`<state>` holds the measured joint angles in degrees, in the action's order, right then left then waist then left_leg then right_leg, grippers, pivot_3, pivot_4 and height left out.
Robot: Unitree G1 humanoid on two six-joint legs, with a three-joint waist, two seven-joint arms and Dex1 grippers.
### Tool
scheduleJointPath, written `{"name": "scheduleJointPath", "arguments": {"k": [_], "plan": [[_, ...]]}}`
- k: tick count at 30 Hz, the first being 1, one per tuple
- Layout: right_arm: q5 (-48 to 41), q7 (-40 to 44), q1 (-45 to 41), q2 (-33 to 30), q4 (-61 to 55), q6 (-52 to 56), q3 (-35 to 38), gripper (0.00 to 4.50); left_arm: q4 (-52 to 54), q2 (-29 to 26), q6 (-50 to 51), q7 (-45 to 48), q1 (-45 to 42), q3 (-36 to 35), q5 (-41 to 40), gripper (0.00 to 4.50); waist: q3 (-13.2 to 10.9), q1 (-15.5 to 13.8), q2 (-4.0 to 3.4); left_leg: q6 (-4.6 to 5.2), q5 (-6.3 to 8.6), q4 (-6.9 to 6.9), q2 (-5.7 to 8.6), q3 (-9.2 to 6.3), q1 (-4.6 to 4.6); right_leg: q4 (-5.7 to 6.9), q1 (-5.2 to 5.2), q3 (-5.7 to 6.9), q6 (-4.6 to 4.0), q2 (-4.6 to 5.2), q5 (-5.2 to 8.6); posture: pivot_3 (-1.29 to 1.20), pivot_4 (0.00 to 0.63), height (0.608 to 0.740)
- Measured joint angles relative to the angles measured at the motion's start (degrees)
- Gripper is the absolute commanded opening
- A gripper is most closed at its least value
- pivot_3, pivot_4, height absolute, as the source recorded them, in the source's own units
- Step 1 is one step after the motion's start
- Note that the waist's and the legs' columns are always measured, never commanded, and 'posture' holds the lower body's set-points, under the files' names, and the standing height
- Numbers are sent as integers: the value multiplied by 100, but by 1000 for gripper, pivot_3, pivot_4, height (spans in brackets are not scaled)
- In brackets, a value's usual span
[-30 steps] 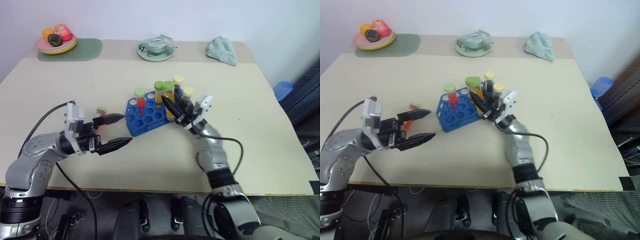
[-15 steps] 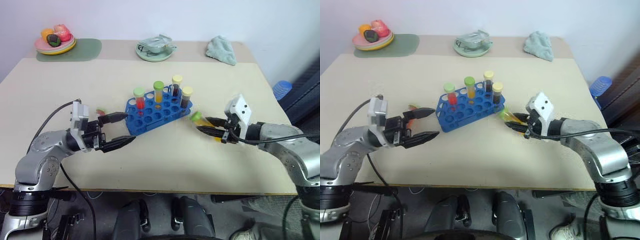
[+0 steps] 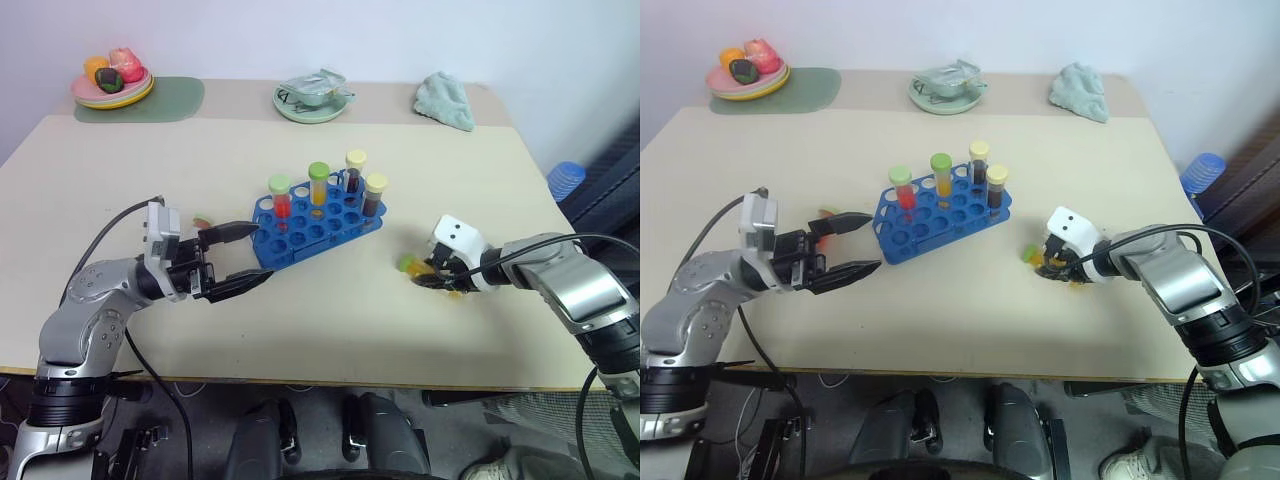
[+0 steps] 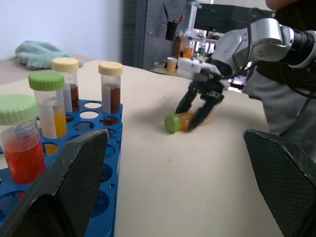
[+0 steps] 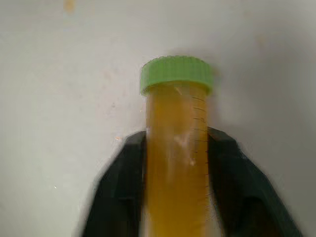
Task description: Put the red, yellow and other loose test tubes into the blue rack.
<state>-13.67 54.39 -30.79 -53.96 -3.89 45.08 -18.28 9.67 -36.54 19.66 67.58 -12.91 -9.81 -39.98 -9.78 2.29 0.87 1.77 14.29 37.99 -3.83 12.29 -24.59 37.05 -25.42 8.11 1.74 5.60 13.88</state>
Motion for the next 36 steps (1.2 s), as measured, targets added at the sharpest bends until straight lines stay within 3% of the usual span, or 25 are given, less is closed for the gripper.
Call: {"name": "scheduleJointPath", "arguments": {"k": [2, 3, 15, 26, 29, 34, 35, 36], "plan": [[128, 93, -48, -15, 65, -63, -1, 4306, 1, 0, -16, -3, 67, -1, 0, 4500, 1, 0, 1, 0, 0, -1, 0, 0, 0, 0, 0, 1, 1, -1, 0, 0, 150, 740], [153, 149, -78, -20, 73, -31, 6, 4471, 1, 0, -19, -7, 98, -1, 0, 4500, 1, -1, 1, 0, 0, -1, 0, 0, 0, 0, -1, 1, 1, 0, 0, 0, 150, 740], [713, 1052, -838, -401, -176, 1029, -879, 4471, 24, 71, -30, -79, 141, 4, 3, 4500, -3, 8, -5, 0, 1, 0, 0, 0, -5, 0, -9, 1, -1, 4, 1, 0, 150, 740], [963, 1893, -1962, -53, 1069, 1404, -1649, 4471, 267, 115, 6, -186, 368, 3, -10, 4500, 1, 50, 2, -2, 0, 6, 0, 1, -3, 0, -7, 1, -6, 5, -2, 0, 150, 740], [1157, 1975, -2140, 59, 1491, 1164, -1771, 3612, 368, 124, 15, -255, 484, -5, -21, 4500, 4, 47, 6, -4, 0, 10, 0, 1, 4, -1, -10, 1, -10, 8, -2, 0, 150, 740], [1549, 2067, -2318, 187, 2071, 749, -1846, 1143, 524, 122, 30, -381, 632, -21, -74, 4500, 5, 20, 9, -1, 2, 9, 0, 1, 3, -2, -17, 1, -9, 9, -1, 0, 150, 740], [1587, 2103, -2344, 225, 2162, 693, -1839, 843, 535, 121, 38, -406, 653, -24, -77, 4500, 6, 22, 10, -1, 2, 8, 0, 1, 3, -2, -12, 1, -9, 9, -1, 0, 150, 740], [1615, 2129, -2360, 255, 2206, 670, -1834, 824, 545, 121, 66, -413, 655, -25, -80, 4500, 7, 22, 11, -1, 2, 8, 0, 1, 3, -2, -10, 1, -9, 9, -1, 0, 150, 740]]}}
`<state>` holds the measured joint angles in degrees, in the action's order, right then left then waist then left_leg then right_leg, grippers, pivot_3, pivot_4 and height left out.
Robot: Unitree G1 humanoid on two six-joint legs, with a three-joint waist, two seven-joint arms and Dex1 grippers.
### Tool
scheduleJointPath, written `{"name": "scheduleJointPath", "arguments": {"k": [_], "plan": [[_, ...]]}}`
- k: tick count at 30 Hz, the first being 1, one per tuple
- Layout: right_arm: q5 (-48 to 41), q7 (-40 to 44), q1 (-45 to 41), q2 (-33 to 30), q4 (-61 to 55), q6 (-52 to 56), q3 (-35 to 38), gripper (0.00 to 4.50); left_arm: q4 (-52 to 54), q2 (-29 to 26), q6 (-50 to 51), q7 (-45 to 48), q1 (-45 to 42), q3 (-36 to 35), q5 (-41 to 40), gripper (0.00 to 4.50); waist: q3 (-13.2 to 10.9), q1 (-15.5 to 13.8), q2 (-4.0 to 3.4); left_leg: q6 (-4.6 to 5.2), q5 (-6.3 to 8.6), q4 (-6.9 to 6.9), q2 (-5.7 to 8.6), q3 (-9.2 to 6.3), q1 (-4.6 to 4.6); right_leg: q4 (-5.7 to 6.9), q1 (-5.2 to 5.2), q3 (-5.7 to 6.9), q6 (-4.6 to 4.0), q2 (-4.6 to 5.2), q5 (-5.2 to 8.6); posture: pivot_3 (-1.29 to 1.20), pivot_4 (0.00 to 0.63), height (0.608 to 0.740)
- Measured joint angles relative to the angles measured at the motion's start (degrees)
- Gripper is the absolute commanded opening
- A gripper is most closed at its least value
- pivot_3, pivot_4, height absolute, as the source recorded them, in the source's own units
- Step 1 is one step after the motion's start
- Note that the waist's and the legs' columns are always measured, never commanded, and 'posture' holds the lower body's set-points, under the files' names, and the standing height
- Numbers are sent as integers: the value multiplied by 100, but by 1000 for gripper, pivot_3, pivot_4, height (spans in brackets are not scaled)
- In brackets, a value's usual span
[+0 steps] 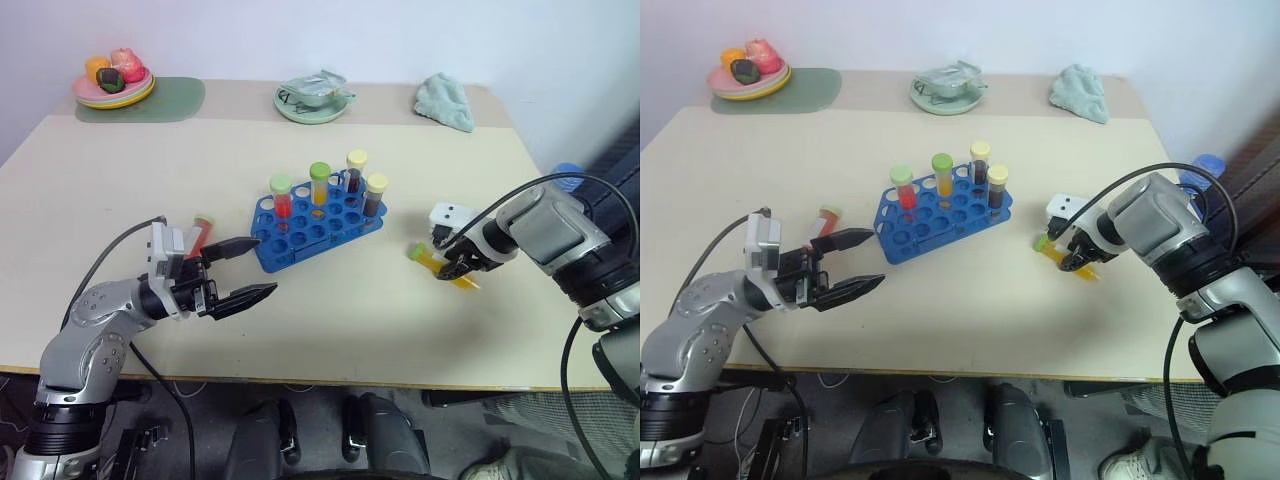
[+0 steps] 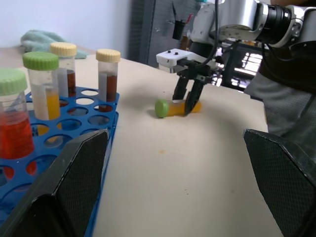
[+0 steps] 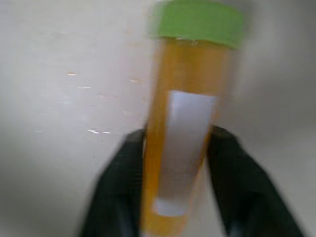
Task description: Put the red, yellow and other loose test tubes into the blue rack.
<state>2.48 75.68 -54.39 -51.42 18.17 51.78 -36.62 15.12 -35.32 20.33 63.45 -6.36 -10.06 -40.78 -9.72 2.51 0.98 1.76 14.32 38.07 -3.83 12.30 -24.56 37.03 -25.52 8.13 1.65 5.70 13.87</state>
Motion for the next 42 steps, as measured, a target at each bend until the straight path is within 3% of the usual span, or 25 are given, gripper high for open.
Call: {"name": "scheduleJointPath", "arguments": {"k": [12, 19, 26, 36, 42], "plan": [[189, 282, 389, -166, -383, -481, 312, 824, 59, -23, 62, -49, -88, -37, -102, 4500, -1, -15, -1, 0, 0, -1, 0, 0, -5, 0, 5, 0, 1, 1, 0, 0, 150, 740], [-918, 709, 1590, -523, -1730, -424, 1532, 824, -46, -27, 61, -33, -165, -33, -105, 4500, -6, -44, -8, 1, 0, -6, 0, -2, -16, 2, -2, 5, 13, -1, -5, 0, 150, 740], [-1716, -128, 2289, -120, -2774, 107, 2606, 824, -103, -38, 65, 51, -335, -11, -107, 4500, -6, -26, -8, 0, 0, -3, 0, -3, -16, 1, 0, 5, 4, -1, 0, 0, 150, 740], [-3401, -880, 2603, 1307, -3149, 434, 4049, 824, -407, -84, 67, 276, -624, 21, -96, 4500, -7, -30, -6, 4, -1, -3, 0, -4, -19, 3, 2, 5, 22, -8, -11, 0, 150, 740], [-3724, -1963, 2640, 2753, -3300, -483, 4403, 824, -460, -124, 67, 294, -611, 10, -99, 4500, -7, -20, -6, 1, -2, -3, 0, -3, -19, 5, 2, 5, 24, -10, -12, 0, 150, 740]]}}
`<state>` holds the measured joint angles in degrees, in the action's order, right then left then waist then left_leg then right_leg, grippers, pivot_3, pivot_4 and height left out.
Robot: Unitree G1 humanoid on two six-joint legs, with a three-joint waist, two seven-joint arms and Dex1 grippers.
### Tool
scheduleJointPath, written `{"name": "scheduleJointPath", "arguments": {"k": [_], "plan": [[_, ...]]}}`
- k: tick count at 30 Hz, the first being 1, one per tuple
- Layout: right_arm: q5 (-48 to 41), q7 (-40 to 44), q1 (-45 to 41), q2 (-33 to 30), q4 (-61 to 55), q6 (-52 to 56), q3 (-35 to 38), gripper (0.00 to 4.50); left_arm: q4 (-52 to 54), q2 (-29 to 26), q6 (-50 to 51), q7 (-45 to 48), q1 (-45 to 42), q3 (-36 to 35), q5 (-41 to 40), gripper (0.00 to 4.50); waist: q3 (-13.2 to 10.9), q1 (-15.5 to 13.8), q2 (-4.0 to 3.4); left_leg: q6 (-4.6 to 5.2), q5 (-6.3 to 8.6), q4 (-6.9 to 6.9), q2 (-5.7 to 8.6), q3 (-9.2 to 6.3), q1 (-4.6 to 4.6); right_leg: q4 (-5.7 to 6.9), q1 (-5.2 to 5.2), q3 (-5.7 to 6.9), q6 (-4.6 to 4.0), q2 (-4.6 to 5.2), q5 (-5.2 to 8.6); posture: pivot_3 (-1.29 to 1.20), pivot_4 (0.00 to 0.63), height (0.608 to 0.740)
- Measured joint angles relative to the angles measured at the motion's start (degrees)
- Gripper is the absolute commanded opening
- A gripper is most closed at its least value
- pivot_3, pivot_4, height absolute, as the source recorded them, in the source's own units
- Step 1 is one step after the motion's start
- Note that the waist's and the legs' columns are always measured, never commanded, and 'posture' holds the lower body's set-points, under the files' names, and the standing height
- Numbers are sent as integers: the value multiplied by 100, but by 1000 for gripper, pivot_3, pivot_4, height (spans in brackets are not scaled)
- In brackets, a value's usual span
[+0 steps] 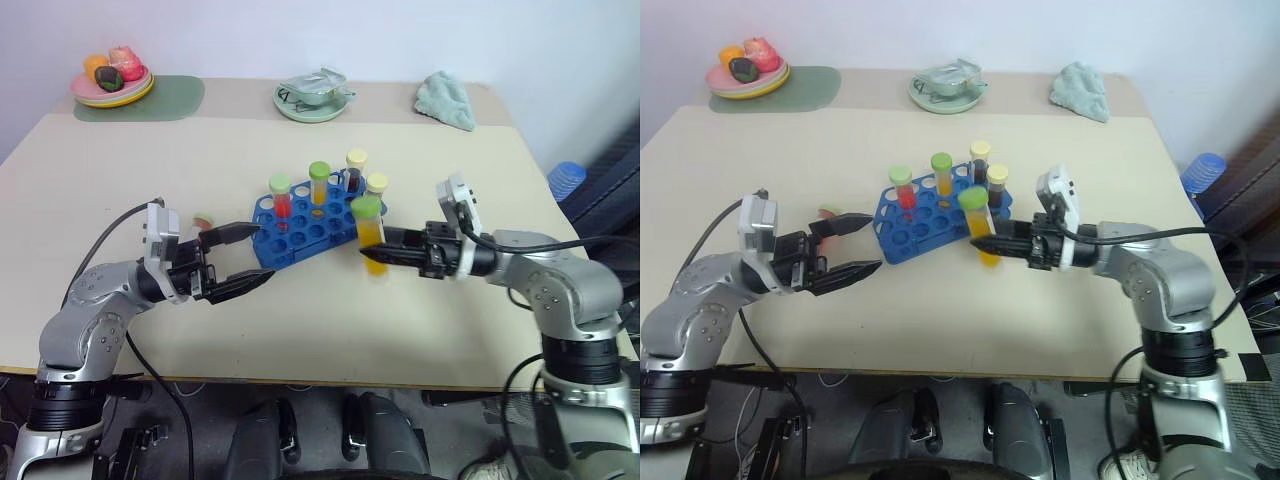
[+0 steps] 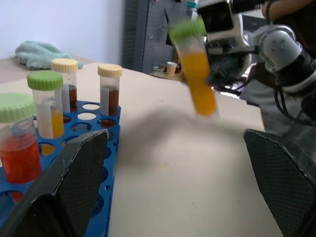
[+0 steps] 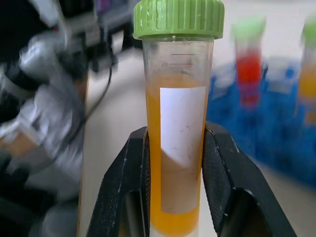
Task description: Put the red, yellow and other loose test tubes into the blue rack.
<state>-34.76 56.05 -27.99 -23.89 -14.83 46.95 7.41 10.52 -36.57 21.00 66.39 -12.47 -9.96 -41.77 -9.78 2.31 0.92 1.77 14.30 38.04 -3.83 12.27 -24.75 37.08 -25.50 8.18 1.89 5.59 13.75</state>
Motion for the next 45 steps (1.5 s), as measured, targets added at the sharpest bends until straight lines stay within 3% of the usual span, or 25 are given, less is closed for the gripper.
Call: {"name": "scheduleJointPath", "arguments": {"k": [9, 19, 29, 45], "plan": [[1395, -1463, -230, 2085, 1875, -3658, -459, 824, -138, -122, 103, 13, 0, -146, -64, 4500, -1, 28, -1, -8, -7, 0, 0, 3, 1, 10, 0, 0, 4, -11, -1, 0, 150, 740], [1911, -1655, -659, 2619, 4338, -6190, -558, 824, -37, -383, 257, 52, 185, -385, -150, 4500, -2, 40, -4, -10, -9, -1, 0, 3, 5, 15, 2, -2, 4, -19, 0, 0, 150, 740], [1985, -1503, -806, 2497, 5344, -7019, -456, 824, 335, -398, 326, -162, 584, -616, -261, 4500, -3, 49, -5, -16, -11, -2, -1, 3, 26, 19, 16, -6, 3, -12, 0, 0, 150, 740], [1993, -1527, -583, 2435, 5159, -7183, -413, 824, 193, -319, 217, -184, 580, -671, -251, 4500, -2, 44, -6, -18, -11, -3, -1, 3, 27, 22, 16, -7, 2, -11, 0, 0, 150, 740]]}}
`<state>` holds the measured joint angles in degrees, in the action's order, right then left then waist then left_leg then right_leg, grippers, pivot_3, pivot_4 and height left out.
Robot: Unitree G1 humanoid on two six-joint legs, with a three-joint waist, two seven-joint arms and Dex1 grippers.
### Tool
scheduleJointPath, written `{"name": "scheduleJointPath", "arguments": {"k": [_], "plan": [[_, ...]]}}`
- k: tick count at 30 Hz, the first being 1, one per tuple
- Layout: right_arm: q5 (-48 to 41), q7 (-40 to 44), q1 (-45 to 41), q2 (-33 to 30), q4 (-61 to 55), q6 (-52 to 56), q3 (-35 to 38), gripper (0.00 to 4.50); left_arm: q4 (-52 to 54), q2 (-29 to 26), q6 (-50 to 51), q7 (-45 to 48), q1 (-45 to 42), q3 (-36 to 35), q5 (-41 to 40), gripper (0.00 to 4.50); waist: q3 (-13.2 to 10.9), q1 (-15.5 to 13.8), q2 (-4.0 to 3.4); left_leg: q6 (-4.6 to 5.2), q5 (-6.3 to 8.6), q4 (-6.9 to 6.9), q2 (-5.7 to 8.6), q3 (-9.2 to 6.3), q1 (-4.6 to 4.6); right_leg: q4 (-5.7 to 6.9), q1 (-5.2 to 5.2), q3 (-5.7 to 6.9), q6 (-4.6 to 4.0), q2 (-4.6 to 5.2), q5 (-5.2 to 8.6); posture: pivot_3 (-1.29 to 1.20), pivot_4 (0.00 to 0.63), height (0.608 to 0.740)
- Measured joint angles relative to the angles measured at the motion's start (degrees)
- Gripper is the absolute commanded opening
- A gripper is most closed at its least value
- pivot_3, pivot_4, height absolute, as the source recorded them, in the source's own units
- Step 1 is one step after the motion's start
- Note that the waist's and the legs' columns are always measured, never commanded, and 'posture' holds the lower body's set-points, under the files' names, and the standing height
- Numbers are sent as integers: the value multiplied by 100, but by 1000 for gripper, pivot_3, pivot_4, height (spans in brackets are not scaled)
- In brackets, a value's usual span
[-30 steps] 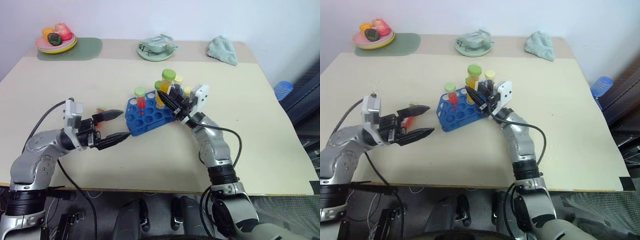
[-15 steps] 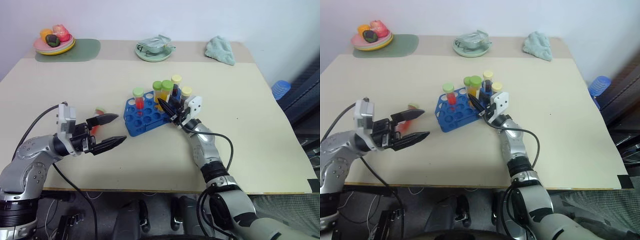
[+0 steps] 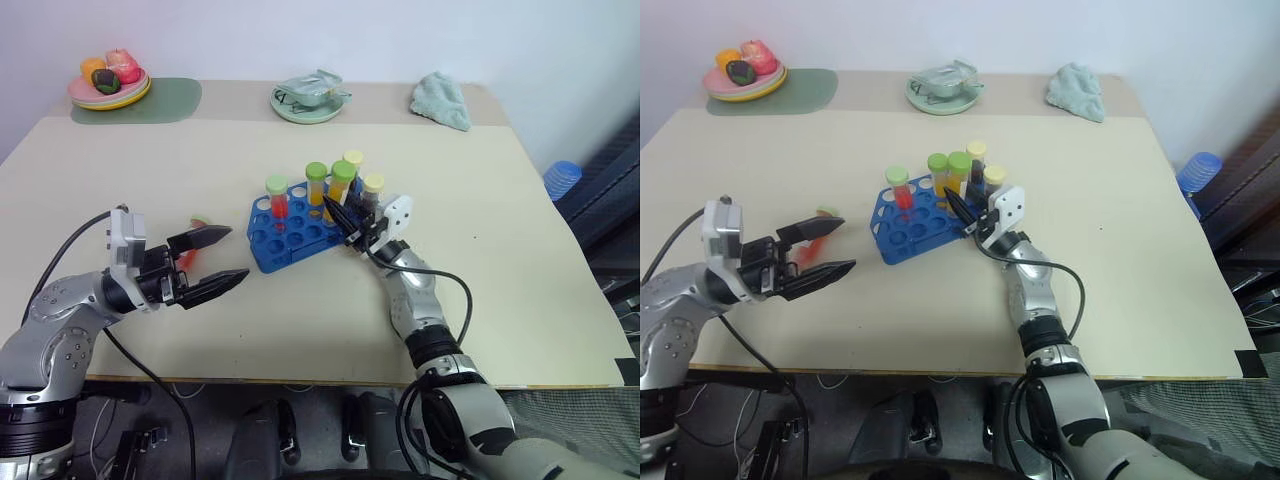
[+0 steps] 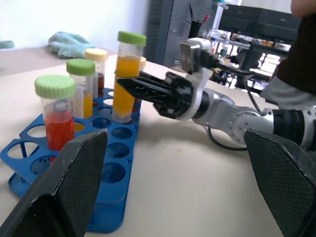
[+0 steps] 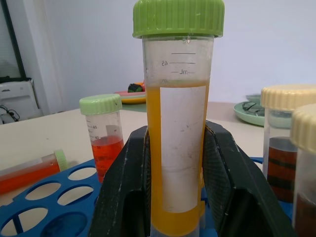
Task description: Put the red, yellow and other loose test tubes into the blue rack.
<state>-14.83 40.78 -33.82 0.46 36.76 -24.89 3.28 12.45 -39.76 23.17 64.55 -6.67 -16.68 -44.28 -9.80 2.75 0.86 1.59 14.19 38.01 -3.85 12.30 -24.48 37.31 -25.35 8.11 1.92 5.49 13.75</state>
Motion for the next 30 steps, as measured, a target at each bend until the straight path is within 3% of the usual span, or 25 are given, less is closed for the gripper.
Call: {"name": "scheduleJointPath", "arguments": {"k": [14, 30], "plan": [[9, -53, 299, -2, -381, 43, -169, 824, -36, 54, -7, -96, -84, 16, 9, 4500, 1, 0, 1, -1, 0, -1, 0, 0, 2, 1, 0, 0, 0, 1, 0, 0, 150, 740], [111, -123, 91, -4, -44, -126, -260, 824, 109, 52, 6, -250, -58, 14, 3, 4500, 2, 2, 1, -1, -1, -1, 0, 0, 5, 2, 3, -1, 0, 1, 0, 0, 150, 740]]}}
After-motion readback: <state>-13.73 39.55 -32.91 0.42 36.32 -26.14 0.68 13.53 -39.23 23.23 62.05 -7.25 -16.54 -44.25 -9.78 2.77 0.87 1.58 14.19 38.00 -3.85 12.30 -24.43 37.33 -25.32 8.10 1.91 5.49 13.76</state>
